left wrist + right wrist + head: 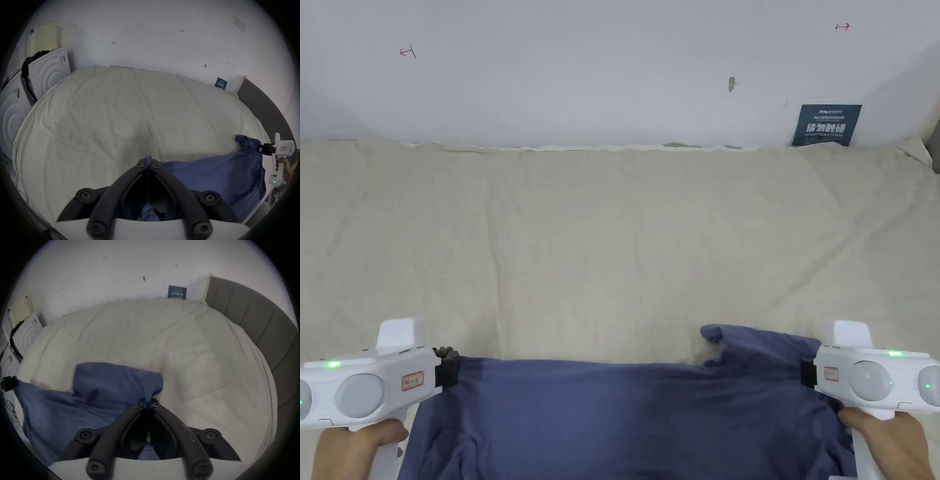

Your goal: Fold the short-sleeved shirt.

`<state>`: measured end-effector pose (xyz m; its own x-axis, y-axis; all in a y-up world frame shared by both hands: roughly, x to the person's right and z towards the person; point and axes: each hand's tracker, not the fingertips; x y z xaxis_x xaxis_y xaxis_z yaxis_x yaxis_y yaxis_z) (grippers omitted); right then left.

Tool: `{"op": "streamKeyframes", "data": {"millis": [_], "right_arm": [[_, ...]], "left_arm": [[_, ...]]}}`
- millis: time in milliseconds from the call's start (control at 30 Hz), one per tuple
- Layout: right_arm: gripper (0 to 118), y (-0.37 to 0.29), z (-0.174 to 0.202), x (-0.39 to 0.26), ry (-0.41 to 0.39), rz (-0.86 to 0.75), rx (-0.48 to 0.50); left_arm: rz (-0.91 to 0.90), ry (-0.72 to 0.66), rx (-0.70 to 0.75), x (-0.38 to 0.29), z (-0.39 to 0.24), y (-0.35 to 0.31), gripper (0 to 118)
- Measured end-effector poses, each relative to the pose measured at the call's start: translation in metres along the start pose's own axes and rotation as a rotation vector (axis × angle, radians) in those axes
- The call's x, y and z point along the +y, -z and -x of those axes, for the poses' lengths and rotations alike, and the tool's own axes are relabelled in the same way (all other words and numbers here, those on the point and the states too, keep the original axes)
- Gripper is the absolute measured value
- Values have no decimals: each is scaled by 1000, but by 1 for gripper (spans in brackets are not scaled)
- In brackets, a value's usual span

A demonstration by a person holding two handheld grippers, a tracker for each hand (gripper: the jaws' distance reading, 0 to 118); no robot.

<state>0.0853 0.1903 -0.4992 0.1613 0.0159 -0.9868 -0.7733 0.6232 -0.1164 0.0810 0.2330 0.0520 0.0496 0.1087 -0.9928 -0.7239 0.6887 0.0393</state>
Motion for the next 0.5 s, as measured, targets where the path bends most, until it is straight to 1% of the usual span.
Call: {"op": "streamKeyframes", "data": {"millis": [67,100,233,367,500], "right_arm": [[4,-40,1,-5,-3,-32,38],[4,-60,-1,-9,8,-50,55],[4,-124,-15,-35,26,-79,126],[4,-166,-20,-79,50,-94,161],[4,-181,-22,-127,74,-80,172]], "left_arm": [[-6,-6,11,-6,2,-13,3],[-12,-9,18,-10,3,-21,3],[-20,-33,29,-28,12,-51,3],[-8,-41,24,-58,18,-79,3],[41,-41,22,-99,21,-94,3]]}}
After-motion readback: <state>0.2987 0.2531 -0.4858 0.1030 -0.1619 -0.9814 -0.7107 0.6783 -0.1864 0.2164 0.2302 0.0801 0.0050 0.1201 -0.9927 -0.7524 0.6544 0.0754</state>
